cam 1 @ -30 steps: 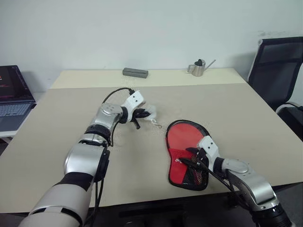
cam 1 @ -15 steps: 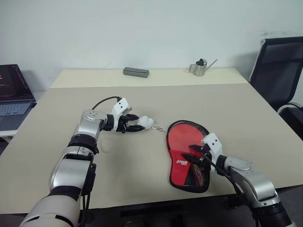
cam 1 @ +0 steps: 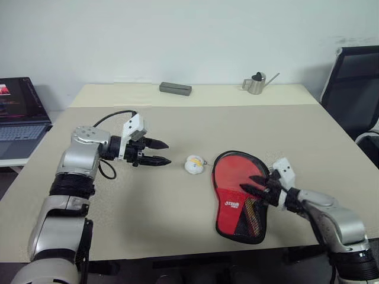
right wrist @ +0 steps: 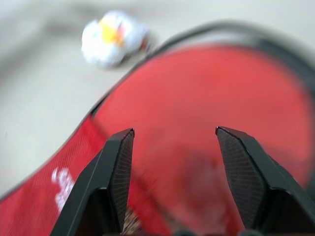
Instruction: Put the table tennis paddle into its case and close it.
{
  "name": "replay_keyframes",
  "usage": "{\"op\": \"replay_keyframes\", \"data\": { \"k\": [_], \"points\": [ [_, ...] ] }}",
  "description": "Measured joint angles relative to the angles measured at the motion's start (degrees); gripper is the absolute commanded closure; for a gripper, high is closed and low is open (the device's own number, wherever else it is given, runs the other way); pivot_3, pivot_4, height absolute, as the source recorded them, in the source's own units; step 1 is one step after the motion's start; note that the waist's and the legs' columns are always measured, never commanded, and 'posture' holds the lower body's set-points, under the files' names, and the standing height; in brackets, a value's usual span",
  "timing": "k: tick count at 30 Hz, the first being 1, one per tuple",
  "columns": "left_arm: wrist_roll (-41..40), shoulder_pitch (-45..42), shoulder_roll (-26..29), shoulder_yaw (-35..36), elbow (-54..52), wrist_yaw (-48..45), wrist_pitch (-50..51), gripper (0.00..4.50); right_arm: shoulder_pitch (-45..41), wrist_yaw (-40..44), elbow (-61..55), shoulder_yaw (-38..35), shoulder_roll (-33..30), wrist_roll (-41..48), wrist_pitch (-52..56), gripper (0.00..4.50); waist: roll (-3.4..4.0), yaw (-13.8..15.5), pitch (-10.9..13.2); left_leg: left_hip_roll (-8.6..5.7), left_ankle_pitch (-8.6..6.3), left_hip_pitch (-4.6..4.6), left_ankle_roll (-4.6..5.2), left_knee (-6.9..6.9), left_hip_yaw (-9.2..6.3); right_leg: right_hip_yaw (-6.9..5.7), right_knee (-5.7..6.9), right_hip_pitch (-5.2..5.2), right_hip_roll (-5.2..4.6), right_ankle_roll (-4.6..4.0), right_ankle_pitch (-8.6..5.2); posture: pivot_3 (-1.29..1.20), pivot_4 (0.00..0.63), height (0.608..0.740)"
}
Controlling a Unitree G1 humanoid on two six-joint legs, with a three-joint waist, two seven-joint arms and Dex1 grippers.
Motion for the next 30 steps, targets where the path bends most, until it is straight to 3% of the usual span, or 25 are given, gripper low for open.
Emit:
{"op": "replay_keyframes", "data": {
  "k": [1,4,10,11,16,21,24,30],
  "points": [
    [-0.96,0.50,0.10,-0.37,-2.27,-0.05,0.87,1.40,-0.07,-0.05,-0.59,-1.11,-0.76,0.57,0.69,1.57,0.00,0.05,0.00,0.00,-0.01,0.01,0.01,0.00,0.01,0.00,-0.01,0.02,0.00,-0.01,-0.01,0.00,0.150,0.740],
    [-3.87,1.45,0.08,-1.13,-7.52,-0.07,3.38,1.35,0.50,-0.06,-2.55,-3.87,-2.87,2.53,2.83,2.21,0.02,0.07,0.03,0.00,-0.02,0.02,0.02,0.00,0.02,0.02,-0.04,0.03,0.01,-0.01,-0.01,0.00,0.150,0.740],
    [-7.93,1.24,-0.77,-2.08,-10.63,-0.04,7.07,1.35,4.33,-0.24,-6.65,-6.13,-7.05,5.29,7.22,4.31,0.03,0.08,0.06,0.00,-0.03,0.08,0.06,0.00,0.09,0.01,-0.04,0.08,0.05,-0.02,-0.02,0.00,0.150,0.740],
    [-8.92,0.59,-2.14,-2.14,-9.74,0.06,8.11,1.35,5.31,-0.60,-6.82,-6.24,-7.79,5.23,7.66,4.46,0.01,0.11,0.06,0.00,-0.03,0.08,0.06,0.02,0.09,0.00,-0.06,0.12,0.05,-0.01,-0.02,0.00,0.150,0.740],
    [-9.85,-5.47,-6.84,-3.22,-2.80,0.23,10.28,1.35,6.00,-1.82,-6.94,-6.06,-8.18,5.23,9.08,4.46,-0.05,0.22,0.12,0.00,-0.03,0.06,0.07,0.07,0.20,-0.06,-0.12,0.17,0.16,-0.02,-0.03,0.00,0.150,0.740],
    [-13.18,-5.73,-7.93,-5.30,-6.93,-0.26,16.11,1.35,6.52,-3.84,-7.94,-5.32,-8.14,5.36,11.60,4.46,-0.03,-0.23,0.13,-0.01,-0.15,0.05,0.26,0.05,0.27,0.05,-0.16,0.13,0.25,-0.02,-0.03,0.00,0.150,0.740],
    [-17.97,-4.98,-6.73,-5.31,-14.51,-0.35,22.09,1.35,6.77,-5.29,-10.03,-5.55,-7.70,6.68,14.07,3.88,-0.03,-0.28,0.13,0.01,-0.18,0.06,0.27,0.04,0.25,0.10,-0.19,0.13,0.26,-0.08,-0.07,0.00,0.150,0.740],
    [-25.59,-0.67,-1.53,-5.33,-26.30,-0.53,29.65,1.35,6.84,-6.18,-14.01,-8.44,-6.34,13.86,21.06,1.84,0.16,-0.27,0.21,0.07,-0.20,0.16,0.27,0.05,0.22,0.15,-0.29,0.33,0.25,-0.60,-0.37,0.00,0.150,0.740]
  ]
}}
